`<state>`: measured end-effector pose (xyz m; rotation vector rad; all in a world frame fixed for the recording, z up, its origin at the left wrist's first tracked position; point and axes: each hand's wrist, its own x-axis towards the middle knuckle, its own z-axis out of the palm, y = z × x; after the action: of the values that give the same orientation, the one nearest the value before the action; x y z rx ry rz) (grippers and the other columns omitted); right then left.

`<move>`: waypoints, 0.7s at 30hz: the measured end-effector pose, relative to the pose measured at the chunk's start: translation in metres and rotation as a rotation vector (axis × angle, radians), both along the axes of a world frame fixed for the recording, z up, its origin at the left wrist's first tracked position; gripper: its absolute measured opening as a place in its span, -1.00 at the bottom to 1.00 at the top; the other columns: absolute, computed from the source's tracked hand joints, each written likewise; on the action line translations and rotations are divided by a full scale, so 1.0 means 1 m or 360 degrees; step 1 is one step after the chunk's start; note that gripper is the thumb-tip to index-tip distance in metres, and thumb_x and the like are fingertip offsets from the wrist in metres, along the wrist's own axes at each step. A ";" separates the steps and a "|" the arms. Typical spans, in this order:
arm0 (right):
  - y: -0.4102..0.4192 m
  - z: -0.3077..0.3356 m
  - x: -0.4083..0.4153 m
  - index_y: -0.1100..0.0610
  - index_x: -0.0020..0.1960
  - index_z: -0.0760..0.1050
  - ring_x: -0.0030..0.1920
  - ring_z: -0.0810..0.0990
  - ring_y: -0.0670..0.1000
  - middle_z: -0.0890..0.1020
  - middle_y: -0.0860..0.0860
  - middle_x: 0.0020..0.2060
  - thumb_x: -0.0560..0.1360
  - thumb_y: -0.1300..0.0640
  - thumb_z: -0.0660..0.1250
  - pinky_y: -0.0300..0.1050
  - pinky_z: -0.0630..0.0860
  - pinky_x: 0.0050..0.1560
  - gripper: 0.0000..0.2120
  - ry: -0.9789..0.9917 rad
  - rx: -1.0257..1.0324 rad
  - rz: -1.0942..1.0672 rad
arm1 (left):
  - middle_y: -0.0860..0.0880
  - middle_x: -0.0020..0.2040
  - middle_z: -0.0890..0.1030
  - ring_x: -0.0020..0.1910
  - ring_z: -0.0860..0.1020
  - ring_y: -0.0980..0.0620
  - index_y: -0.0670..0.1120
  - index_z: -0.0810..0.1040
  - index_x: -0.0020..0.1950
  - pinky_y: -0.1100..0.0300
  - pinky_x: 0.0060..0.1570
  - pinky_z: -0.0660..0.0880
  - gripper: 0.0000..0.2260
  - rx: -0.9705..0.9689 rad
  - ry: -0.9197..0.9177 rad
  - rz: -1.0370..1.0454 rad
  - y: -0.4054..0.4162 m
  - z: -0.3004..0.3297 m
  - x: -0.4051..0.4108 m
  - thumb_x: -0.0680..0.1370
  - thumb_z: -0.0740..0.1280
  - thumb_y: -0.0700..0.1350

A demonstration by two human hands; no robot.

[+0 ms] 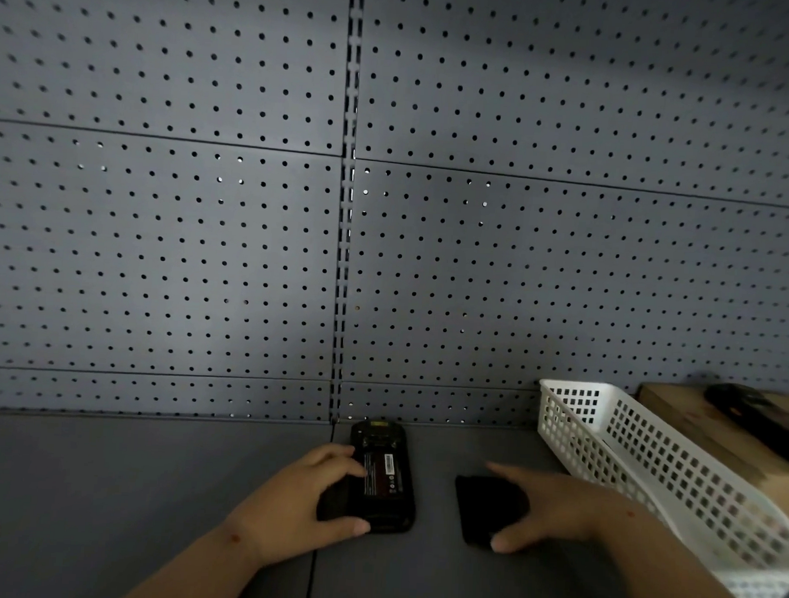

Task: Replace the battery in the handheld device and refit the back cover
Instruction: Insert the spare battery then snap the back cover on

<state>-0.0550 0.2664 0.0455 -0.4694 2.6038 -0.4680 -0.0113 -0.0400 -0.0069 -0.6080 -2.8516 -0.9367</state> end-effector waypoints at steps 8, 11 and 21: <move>-0.007 -0.006 -0.002 0.02 0.46 0.10 0.37 0.27 0.00 0.24 0.01 0.36 0.24 -0.06 0.53 -0.20 0.20 0.38 -0.07 0.0280 -0.0088 -0.0100 | 0.09 0.35 0.40 0.26 0.38 0.17 0.17 0.05 0.42 0.29 0.19 0.34 0.07 -0.0062 -0.0219 0.0200 0.001 0.004 0.001 -0.01 0.11 0.61; -0.017 -0.005 -0.015 0.09 0.39 0.26 0.28 0.40 0.01 0.38 0.04 0.29 0.25 0.11 0.54 -0.16 0.31 0.34 -0.21 0.0410 -0.0475 -0.0260 | 0.08 0.36 0.40 0.26 0.40 0.15 0.17 0.06 0.42 0.27 0.21 0.35 0.10 -0.0088 -0.0223 0.0226 0.002 0.006 0.002 -0.05 0.08 0.63; -0.106 -0.014 -0.034 0.16 0.28 0.32 0.08 0.55 0.06 0.53 0.12 0.09 0.39 0.46 0.33 -0.20 0.58 -0.07 -0.48 -0.0288 -0.1853 -0.0450 | 0.12 0.34 0.39 0.23 0.37 0.22 0.14 0.01 0.44 0.54 0.03 0.27 -0.03 -0.0051 -0.0275 0.0214 0.007 0.014 0.005 0.15 0.27 0.46</move>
<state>-0.0895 0.1599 0.0310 -0.3547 1.9728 -2.0127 -0.0068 -0.0332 0.0067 -0.3478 -3.0188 -0.9674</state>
